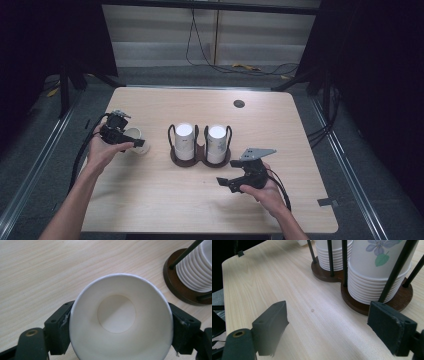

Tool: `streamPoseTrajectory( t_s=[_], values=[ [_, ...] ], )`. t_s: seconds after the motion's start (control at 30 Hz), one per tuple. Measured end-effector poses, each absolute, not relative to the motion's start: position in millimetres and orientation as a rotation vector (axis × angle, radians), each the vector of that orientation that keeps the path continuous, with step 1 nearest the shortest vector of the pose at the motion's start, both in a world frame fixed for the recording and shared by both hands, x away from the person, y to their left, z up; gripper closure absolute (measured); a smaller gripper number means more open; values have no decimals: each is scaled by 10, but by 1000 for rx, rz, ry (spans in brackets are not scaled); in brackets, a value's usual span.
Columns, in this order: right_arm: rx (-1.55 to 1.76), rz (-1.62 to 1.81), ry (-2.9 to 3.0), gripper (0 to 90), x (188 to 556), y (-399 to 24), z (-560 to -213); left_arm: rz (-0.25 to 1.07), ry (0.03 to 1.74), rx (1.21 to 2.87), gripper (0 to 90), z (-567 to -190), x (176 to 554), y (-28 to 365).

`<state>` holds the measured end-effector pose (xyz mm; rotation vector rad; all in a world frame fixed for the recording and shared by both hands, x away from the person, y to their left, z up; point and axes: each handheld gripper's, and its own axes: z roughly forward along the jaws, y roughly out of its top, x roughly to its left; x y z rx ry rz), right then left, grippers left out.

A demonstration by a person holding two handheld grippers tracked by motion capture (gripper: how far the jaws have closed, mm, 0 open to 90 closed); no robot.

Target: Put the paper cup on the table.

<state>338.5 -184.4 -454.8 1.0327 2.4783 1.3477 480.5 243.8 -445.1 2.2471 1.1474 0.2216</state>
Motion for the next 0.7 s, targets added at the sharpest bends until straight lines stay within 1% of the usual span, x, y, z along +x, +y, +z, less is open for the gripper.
streamPoseTrajectory(
  t_s=[0.07,0.23,0.3,0.7],
  values=[
    [1035,1349,2476,173,3384,-1847,-4547,219,1149,2250,181,-4457,4808,2437],
    [1025,1348,2482,180,3382,-1839,-4550,248,1144,2242,179,-4454,4806,2434],
    [1025,1347,2482,178,3383,-1835,-4551,230,1138,2244,179,-4458,4808,2430],
    [1030,1349,2477,176,3380,-1843,-4544,232,1126,2247,179,-4493,4787,2424]
  ],
)
